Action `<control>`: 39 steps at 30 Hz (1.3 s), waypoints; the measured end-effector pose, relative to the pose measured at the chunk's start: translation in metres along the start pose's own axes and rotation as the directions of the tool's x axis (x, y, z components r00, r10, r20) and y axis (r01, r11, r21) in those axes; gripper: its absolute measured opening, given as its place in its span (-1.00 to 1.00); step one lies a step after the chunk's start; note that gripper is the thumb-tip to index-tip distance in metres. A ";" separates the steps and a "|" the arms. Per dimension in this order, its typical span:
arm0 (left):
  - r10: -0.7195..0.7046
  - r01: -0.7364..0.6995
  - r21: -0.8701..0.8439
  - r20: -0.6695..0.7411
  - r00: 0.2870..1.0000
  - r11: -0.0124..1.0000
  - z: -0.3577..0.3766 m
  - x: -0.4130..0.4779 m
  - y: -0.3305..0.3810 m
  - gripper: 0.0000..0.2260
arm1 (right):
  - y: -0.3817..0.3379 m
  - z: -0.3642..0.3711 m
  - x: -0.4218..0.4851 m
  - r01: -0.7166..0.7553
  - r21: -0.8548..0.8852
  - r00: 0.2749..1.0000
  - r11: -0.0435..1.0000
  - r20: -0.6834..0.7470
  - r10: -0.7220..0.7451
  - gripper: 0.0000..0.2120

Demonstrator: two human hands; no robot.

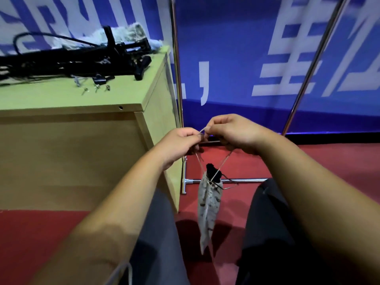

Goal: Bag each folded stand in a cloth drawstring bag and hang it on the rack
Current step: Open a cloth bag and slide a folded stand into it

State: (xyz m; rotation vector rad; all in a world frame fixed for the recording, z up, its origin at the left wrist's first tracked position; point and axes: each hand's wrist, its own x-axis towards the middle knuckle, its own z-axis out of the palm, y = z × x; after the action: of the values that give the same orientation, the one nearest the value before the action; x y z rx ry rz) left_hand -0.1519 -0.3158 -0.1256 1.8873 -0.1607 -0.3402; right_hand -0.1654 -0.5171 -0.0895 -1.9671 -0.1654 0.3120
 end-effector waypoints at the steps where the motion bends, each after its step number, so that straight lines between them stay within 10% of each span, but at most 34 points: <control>1: 0.023 -0.023 -0.003 0.000 1.000 1.000 -0.005 -0.005 0.014 -0.81 | -0.011 -0.004 -0.003 0.017 -0.022 1.000 1.000 -0.018 -0.017 -0.79; 15: 0.237 -0.225 0.163 -0.059 0.970 0.961 -0.057 -0.035 0.158 -0.87 | -0.136 -0.049 -0.021 0.154 -0.624 0.905 0.766 -0.223 -0.363 -0.81; 35: 0.338 -0.236 0.419 -0.187 0.922 0.877 -0.098 0.072 0.222 -0.81 | -0.200 -0.115 0.072 0.070 -0.651 0.900 0.756 -0.285 -0.329 -0.80; 39: 0.444 -0.233 0.664 -0.168 0.880 0.711 -0.108 0.096 0.238 -0.81 | -0.204 -0.126 0.094 0.121 -0.648 0.875 0.752 -0.288 -0.389 -0.82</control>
State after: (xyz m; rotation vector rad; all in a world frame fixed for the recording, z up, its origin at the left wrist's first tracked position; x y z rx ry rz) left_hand -0.0145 -0.3254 0.1164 2.4868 -0.4496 0.3340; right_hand -0.0335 -0.5209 0.1319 -2.5685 -0.2971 -0.4060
